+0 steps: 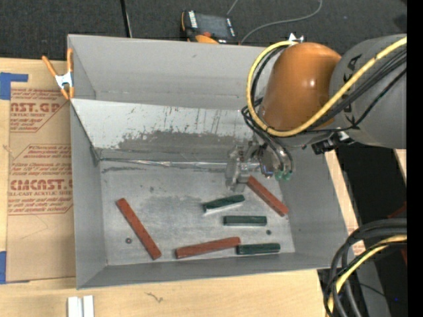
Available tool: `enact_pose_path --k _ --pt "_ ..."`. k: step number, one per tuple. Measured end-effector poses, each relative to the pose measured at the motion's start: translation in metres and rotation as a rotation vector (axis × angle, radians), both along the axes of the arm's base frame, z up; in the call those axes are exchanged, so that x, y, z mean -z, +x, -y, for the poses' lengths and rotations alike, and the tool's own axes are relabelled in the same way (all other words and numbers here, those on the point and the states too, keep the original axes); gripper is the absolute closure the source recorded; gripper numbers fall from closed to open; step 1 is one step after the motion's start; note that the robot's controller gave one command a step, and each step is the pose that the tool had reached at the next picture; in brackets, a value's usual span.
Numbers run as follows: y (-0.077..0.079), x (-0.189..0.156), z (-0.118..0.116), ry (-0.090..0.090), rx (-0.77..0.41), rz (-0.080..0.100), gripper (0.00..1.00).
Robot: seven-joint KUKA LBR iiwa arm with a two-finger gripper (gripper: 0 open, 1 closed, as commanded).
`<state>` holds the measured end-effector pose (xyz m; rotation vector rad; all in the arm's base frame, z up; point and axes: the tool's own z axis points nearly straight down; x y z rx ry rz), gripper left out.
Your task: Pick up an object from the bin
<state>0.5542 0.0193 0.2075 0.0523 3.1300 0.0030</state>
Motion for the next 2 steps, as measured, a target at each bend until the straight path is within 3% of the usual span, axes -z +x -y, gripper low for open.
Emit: enact_pose_path --k 1,2 --pt "-0.002 0.005 0.001 -0.001 0.001 -0.009 0.0" --pt "-0.011 0.122 0.052 -0.003 -0.11 -0.018 0.0"
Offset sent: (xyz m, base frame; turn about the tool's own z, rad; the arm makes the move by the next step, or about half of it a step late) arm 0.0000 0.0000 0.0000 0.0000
